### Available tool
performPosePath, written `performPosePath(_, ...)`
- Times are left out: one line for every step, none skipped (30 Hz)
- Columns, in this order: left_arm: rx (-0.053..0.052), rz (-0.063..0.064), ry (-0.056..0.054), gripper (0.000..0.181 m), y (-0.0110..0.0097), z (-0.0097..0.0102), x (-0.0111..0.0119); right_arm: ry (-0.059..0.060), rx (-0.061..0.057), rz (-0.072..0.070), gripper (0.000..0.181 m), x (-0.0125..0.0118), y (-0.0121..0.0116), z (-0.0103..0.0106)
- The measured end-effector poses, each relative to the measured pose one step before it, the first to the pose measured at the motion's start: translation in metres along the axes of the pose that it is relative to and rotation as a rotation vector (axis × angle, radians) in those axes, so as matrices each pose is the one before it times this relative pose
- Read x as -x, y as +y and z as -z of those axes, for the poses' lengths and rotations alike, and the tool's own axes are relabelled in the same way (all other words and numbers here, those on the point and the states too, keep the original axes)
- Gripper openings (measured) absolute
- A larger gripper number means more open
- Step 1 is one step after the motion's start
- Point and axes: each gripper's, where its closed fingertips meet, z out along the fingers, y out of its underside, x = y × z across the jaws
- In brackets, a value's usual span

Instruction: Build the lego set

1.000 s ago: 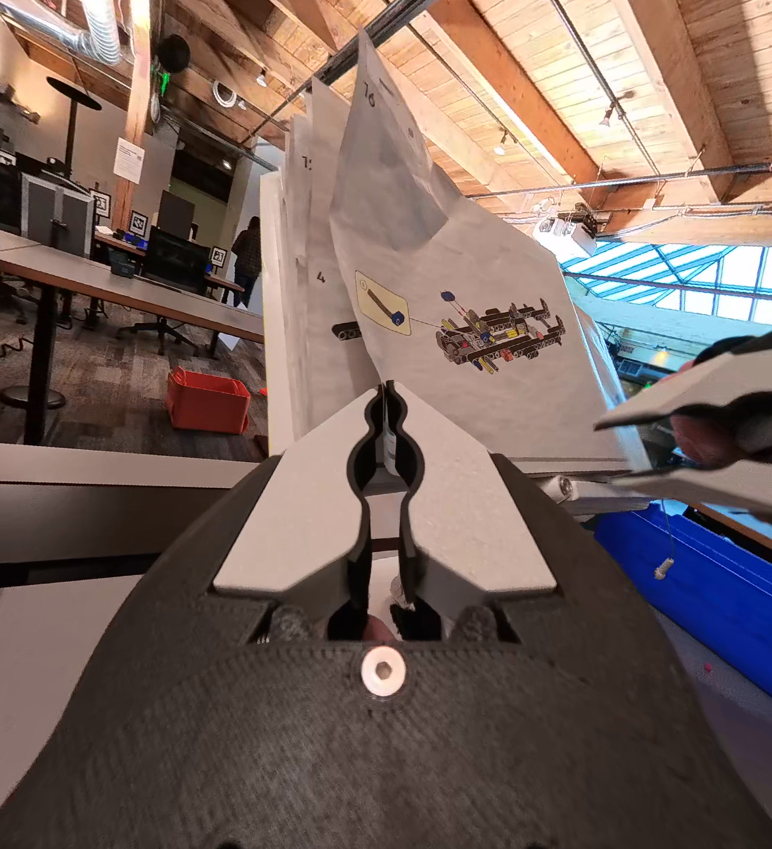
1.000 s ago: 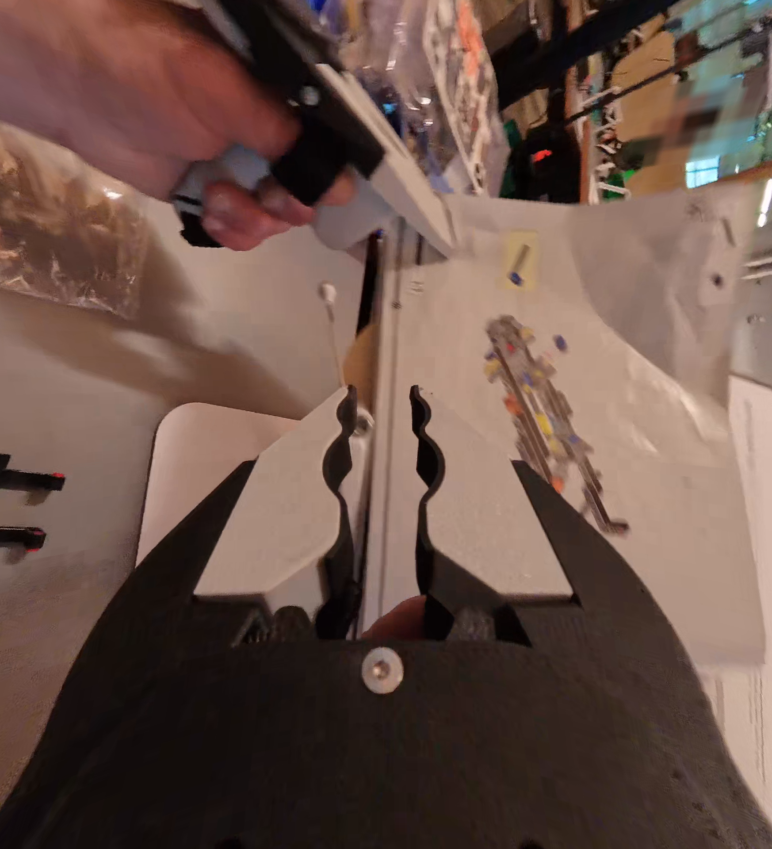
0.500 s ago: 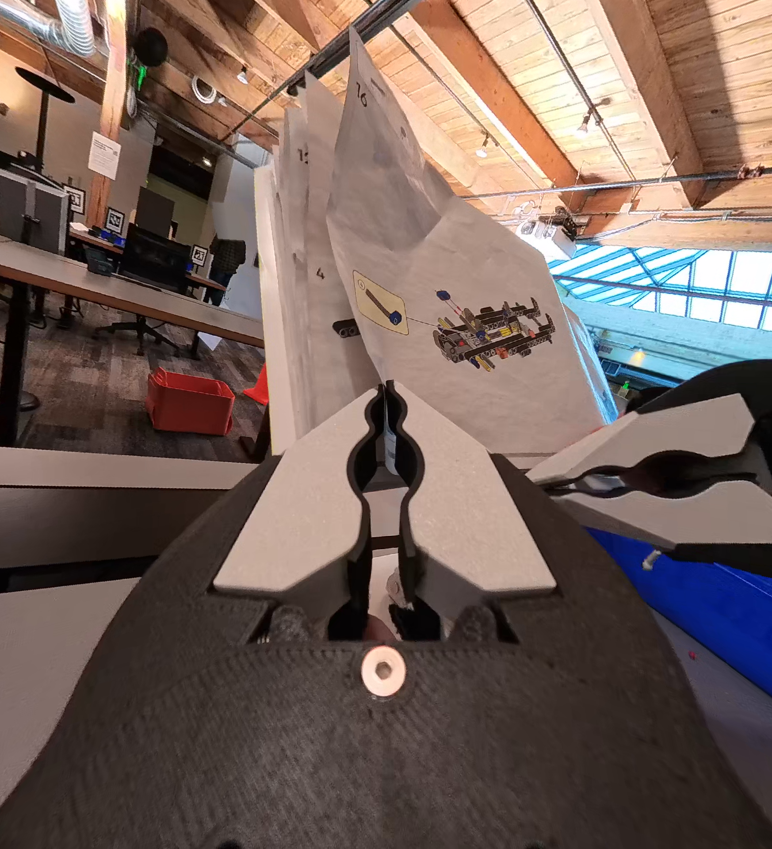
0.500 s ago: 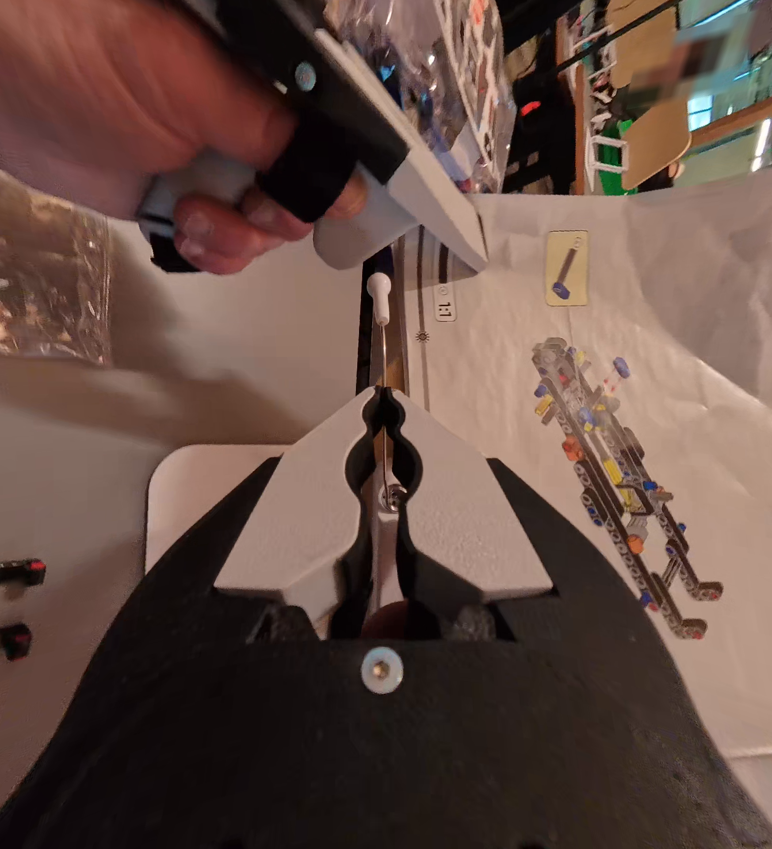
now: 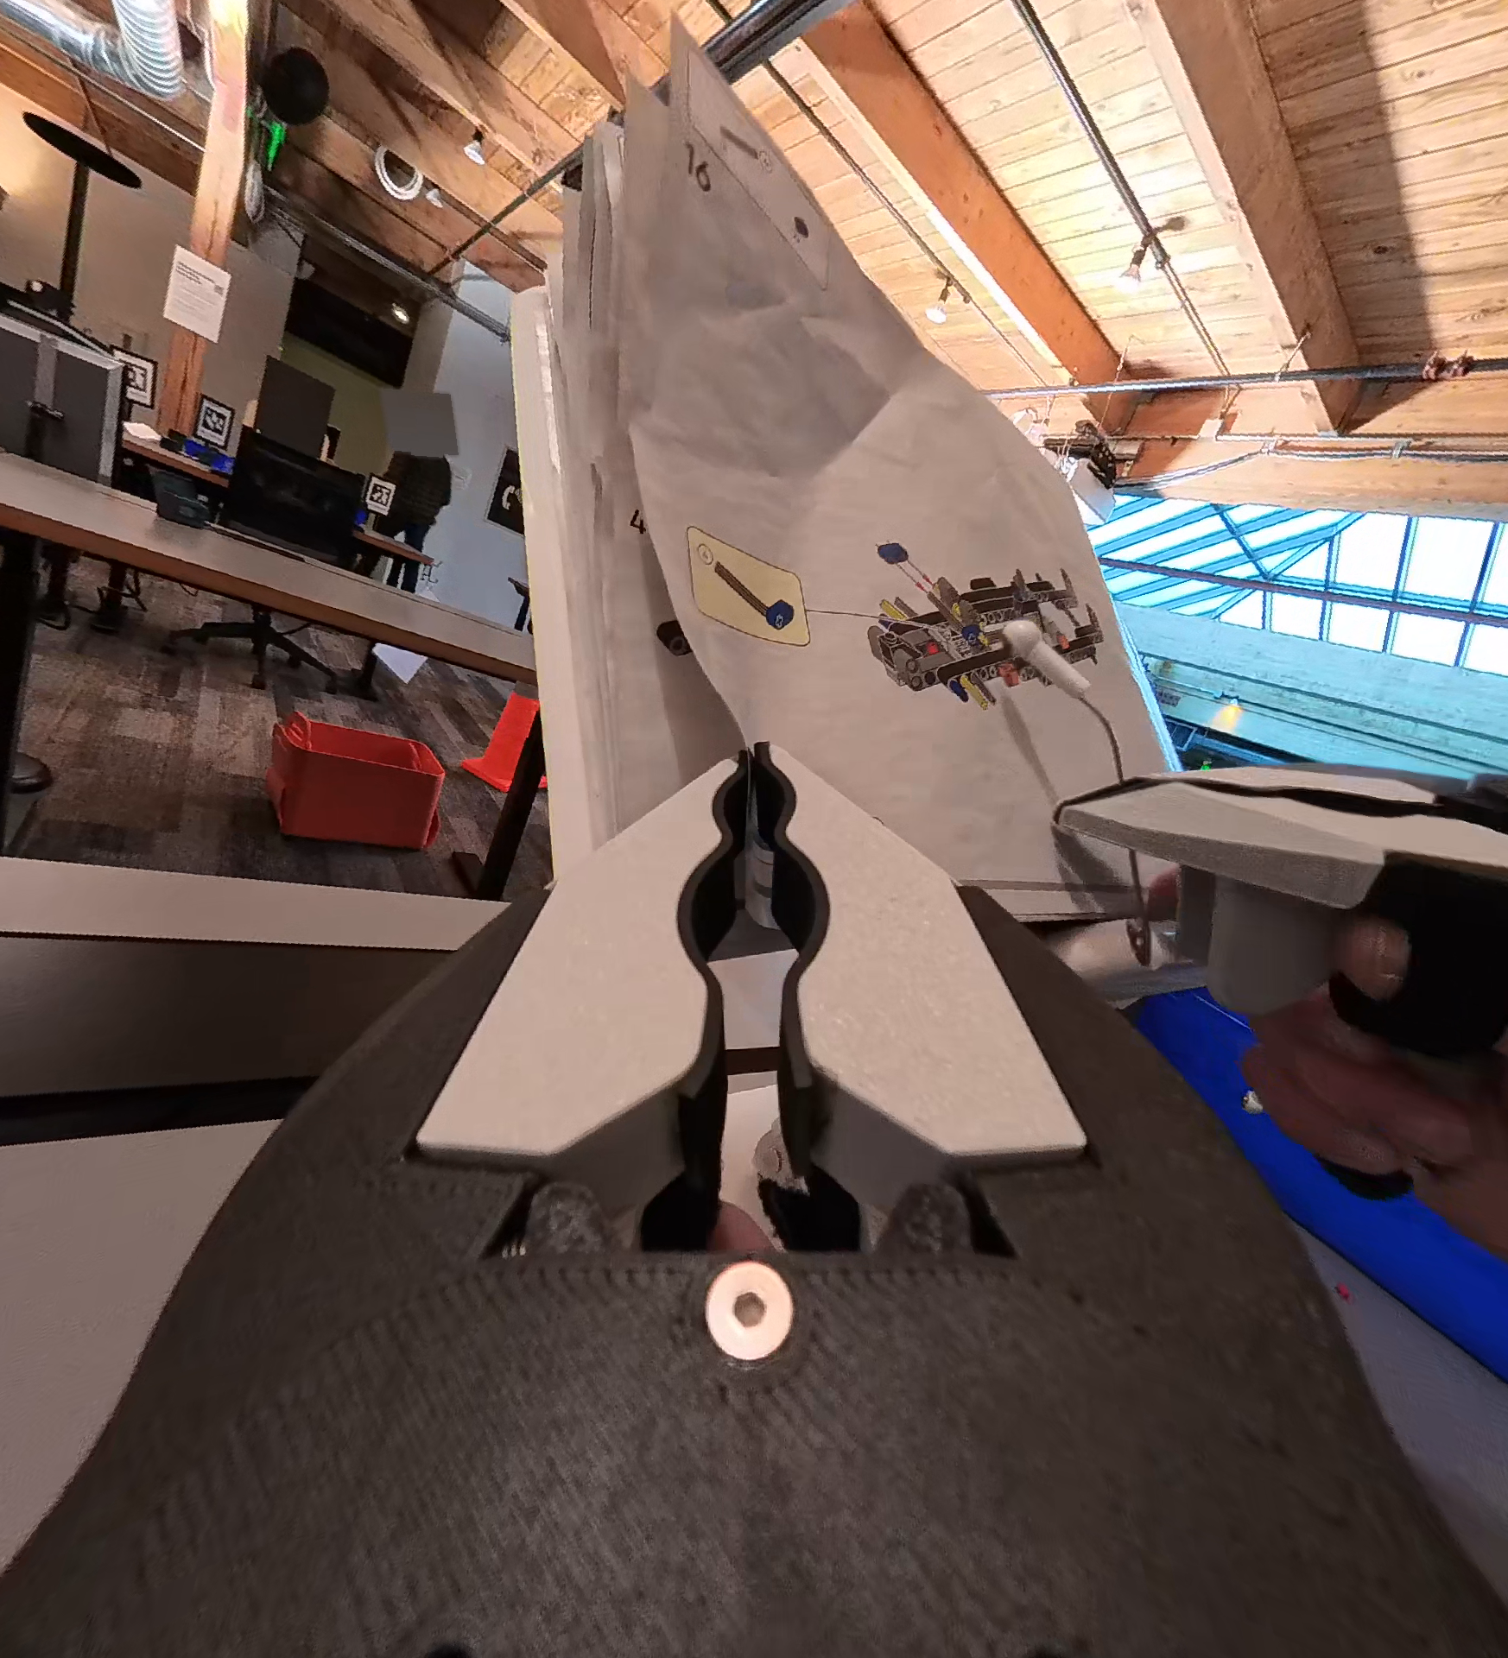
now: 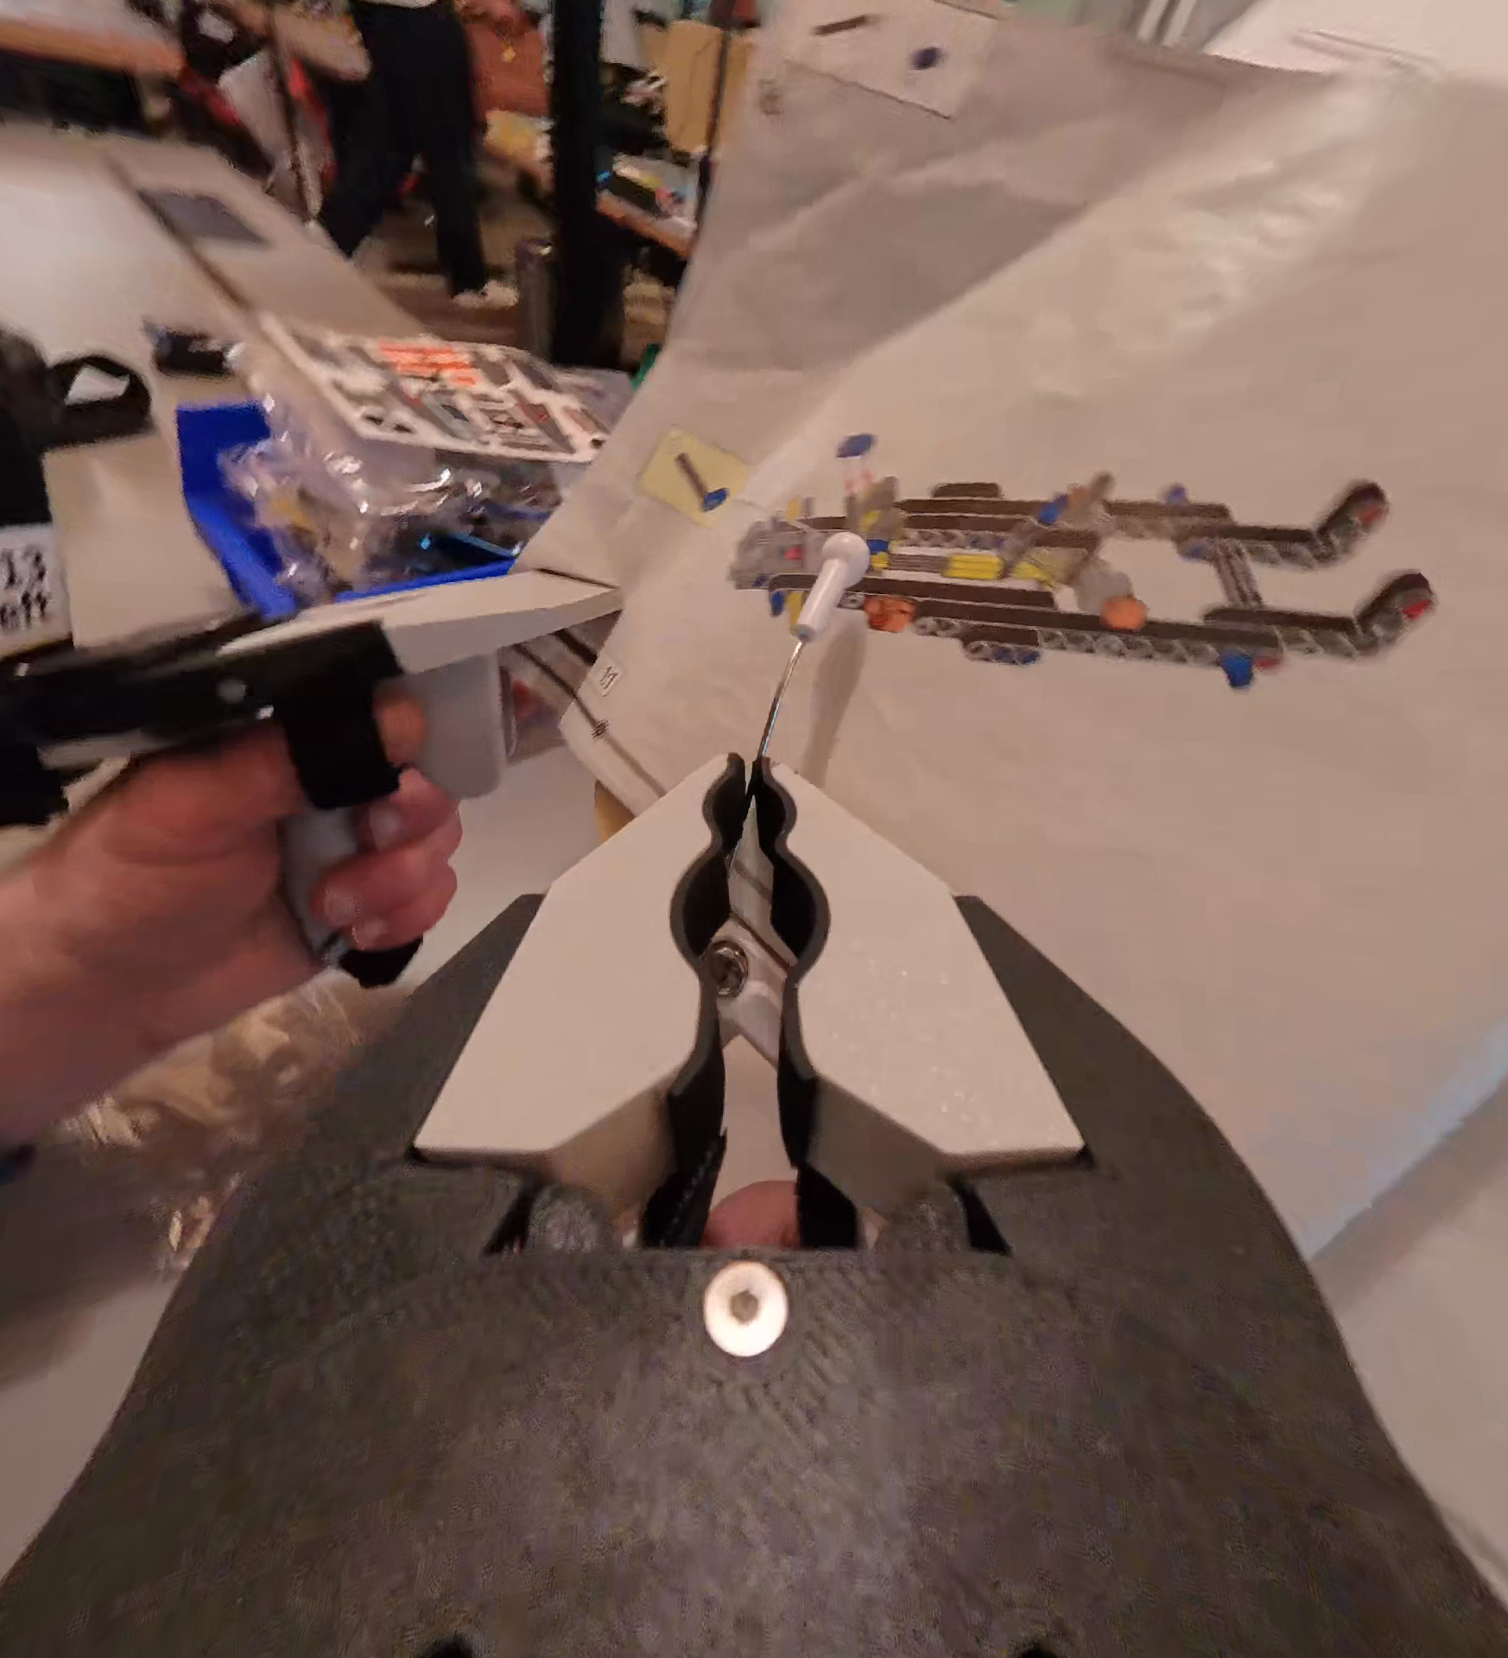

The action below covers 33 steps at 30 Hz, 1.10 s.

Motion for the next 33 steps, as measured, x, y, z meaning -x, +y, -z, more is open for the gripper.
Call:
performPosePath(0.0015,-0.0011,-0.0018,0.0,0.00011,0.00006,0.00004,0.0206,-0.0014,-0.0431,0.0,-0.00162,0.00001,0.00013)
performPosePath(0.0034,-0.0007,-0.0002,0.0,0.00058,0.00008,-0.00004,0.0109,-0.0088,-0.0433,0.0,-0.00173,-0.00143,0.00069)
performPosePath(0.0013,0.0029,0.0014,0.0,0.00013,0.00023,-0.00012,-0.0051,-0.0315,-0.0506,0.012,-0.00246,-0.00544,0.00301)
performPosePath(-0.0013,0.0076,0.0016,0.0,-0.00045,0.00037,0.0,-0.0098,-0.0189,-0.0277,0.023,-0.00229,-0.00599,0.00396)
performPosePath(0.0034,0.0069,-0.0001,0.0,-0.00019,0.00019,0.00003,-0.014,0.0108,-0.0012,0.034,-0.00051,-0.00317,0.00399)
performPosePath(0.0034,0.0021,0.0013,0.0,-0.00054,0.00048,-0.0003,-0.0099,0.0124,0.0133,0.046,-0.00026,-0.00278,0.00562)
performPosePath(-0.0019,-0.0047,-0.0035,0.0,-0.00171,0.00111,0.00003,0.0011,-0.0055,0.032,0.044,-0.00075,-0.00465,0.00814)
performPosePath(-0.0054,-0.0127,-0.012,0.005,-0.00284,0.00192,0.00109,0.0019,-0.0034,0.0393,0.039,-0.0006,-0.00377,0.0095)
performPosePath(-0.0014,-0.0182,-0.0173,0.017,-0.00326,0.00238,0.00191,-0.0102,-0.0033,0.0332,0.035,0.00042,-0.00292,0.01081)
performPosePath(-0.0057,-0.0194,-0.0285,0.035,-0.0049,0.00338,0.00398,-0.0008,-0.0044,0.0239,0.032,-0.00164,-0.00199,0.01226)
performPosePath(-0.003,-0.0109,-0.0358,0.053,-0.00503,0.0042,0.00614,0.0071,0.0028,0.0337,0.032,-0.00307,-0.00022,0.01276)
performPosePath(0.0003,-0.0116,-0.0305,0.061,-0.00504,0.00499,0.00603,-0.01,0.0043,0.0511,0.029,-0.00015,0.00127,0.01328)
performPosePath(-0.0054,-0.0215,-0.0302,0.069,-0.00617,0.00573,0.00573,-0.0147,0.0116,0.0492,0.025,0.00096,0.00404,0.01344)
performPosePath(-0.0068,-0.024,-0.0236,0.075,-0.00665,0.00652,0.00438,0.0026,0.0339,0.0347,0.025,-0.00158,0.00877,0.01283)
performPosePath(-0.0014,-0.0257,-0.0118,0.076,-0.00594,0.00663,0.00209,-0.0053,0.0336,0.0304,0.025,-0.00034,0.01032,0.01249)
performPosePath(0.0047,-0.0286,-0.0058,0.076,-0.0053,0.00667,-0.00005,-0.0242,0.0256,0.0282,0.025,0.00315,0.0109,0.01227)
performPosePath(0.0102,-0.0418,-0.0069,0.077,-0.00458,0.0066,-0.00123,-0.0156,0.0327,0.0151,0.024,0.00243,0.01355,0.01142)
performPosePath(0.0228,-0.0589,-0.003,0.078,-0.00256,0.00627,-0.00313,-0.012,0.0404,0.0087,0.024,0.00232,0.01583,0.01023)
performPosePath(0.0287,-0.0669,-0.0035,0.078,-0.00132,0.00622,-0.00378,-0.036,0.0502,0.0121,0.023,0.0067,0.01878,0.00895)
performPosePath(0.0115,-0.0628,-0.0095,0.078,-0.00316,0.00666,-0.00354,-0.0383,0.0566,0.0034,0.024,0.00782,0.02099,0.00712)
performPosePath(0.0029,-0.0534,0.0033,0.075,-0.00411,0.00668,-0.00619,-0.0169,0.0396,-0.0073,0.025,0.00504,0.0197,0.00499)
performPosePath(0.0061,-0.0485,0.0129,0.074,-0.00339,0.00586,-0.00885,-0.0191,0.0271,-0.0155,0.023,0.00559,0.01887,0.0026)
performPosePath(0.0087,-0.0498,0.0197,0.071,-0.00213,0.00477,-0.01158,-0.0372,0.0287,-0.027,0.022,0.00798,0.01911,0.00007)
performPosePath(0.0112,-0.0501,0.0306,0.065,-0.00053,0.00335,-0.01492,-0.031,0.018,-0.0381,0.021,0.00672,0.01671,-0.00188)
performPosePath(0.0203,-0.0518,0.0429,0.057,0.00163,0.002,-0.01804,-0.0157,0.007,-0.0373,0.019,0.00409,0.01366,-0.00259)
performPosePath(0.0221,-0.0506,0.0381,0.053,0.00242,0.00042,-0.01826,-0.0126,0.0207,-0.0228,0.02,0.0035,0.01409,-0.00315)
performPosePath(0.0195,-0.04,0.0322,0.053,0.00296,-0.00143,-0.01763,0.0144,0.0333,-0.0102,0.023,-0.00156,0.01492,-0.00362)
performPosePath(0.0174,-0.0212,0.039,0.051,0.00314,-0.00306,-0.01823,0.026,0.0327,-0.0004,0.024,-0.00436,0.01463,-0.00439)
performPosePath(0.0154,-0.0035,0.0472,0.05,0.00336,-0.00434,-0.01871,0.0034,0.0297,-0.0062,0.024,-0.00161,0.01369,-0.00543)
performPosePath(0.0153,0.0072,0.0468,0.05,0.00375,-0.00527,-0.01803,-0.0047,0.0144,-0.0191,0.025,-0.00073,0.01033,-0.00567)
performPosePath(0.0198,0.001,0.0407,0.05,0.00489,-0.00532,-0.0161,-0.0078,0.0001,-0.0217,0.025,-0.00001,0.00692,-0.00484)
performPosePath(0.0224,-0.0089,0.0264,0.05,0.00538,-0.00504,-0.01282,-0.0144,-0.0003,-0.0195,0.025,0.00146,0.00525,-0.00457)
performPosePath(0.0174,-0.0112,0.0193,0.049,0.00435,-0.00456,-0.01081,-0.0064,-0.0022,-0.006,0.025,0.00166,0.0029,-0.00427)
